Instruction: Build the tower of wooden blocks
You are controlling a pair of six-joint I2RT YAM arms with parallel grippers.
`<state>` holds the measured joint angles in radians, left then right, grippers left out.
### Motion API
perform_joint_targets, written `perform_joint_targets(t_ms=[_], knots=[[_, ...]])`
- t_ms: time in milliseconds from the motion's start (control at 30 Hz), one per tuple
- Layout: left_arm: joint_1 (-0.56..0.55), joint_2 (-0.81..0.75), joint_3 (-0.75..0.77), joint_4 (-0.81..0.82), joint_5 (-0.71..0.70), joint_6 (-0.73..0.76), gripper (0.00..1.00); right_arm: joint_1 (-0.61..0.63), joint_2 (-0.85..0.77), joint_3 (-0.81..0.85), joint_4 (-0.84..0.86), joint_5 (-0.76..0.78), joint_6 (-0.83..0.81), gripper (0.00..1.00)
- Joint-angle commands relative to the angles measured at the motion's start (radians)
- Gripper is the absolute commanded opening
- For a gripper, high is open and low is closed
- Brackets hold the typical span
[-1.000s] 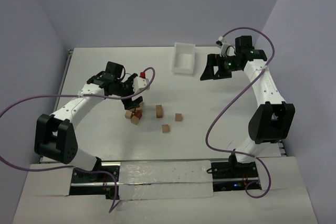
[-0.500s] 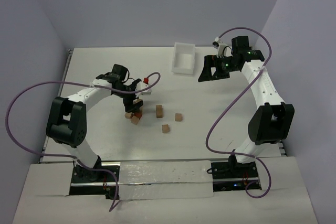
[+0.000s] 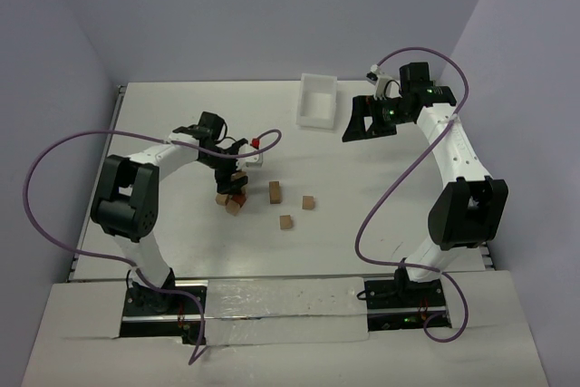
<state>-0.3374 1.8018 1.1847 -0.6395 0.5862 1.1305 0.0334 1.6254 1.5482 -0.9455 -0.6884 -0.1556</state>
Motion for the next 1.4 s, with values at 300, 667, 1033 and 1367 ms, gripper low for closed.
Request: perform_joint_targets(t_ms=[300,667,1033,1367], knots=[[0.006,0.019,0.041,0.004,0.029,0.029,0.78,0.011,0.01,0.024,-0.006,0.001,-0.018,1.0],[0.006,0.019,0.039,-0.002,0.027,0.026,0.67,0.011,0.013,0.026,-0.006,-0.001,-0.016,1.0],[0.005,-0.002,0.033,0.013,0.025,-0.016,0.57,0.013,0.013,0.026,-0.007,0.0,-0.015,1.0],[0.001,-0.058,0.057,-0.008,0.041,-0.039,0.54,0.013,0.005,0.026,-0.007,0.0,-0.013,1.0]])
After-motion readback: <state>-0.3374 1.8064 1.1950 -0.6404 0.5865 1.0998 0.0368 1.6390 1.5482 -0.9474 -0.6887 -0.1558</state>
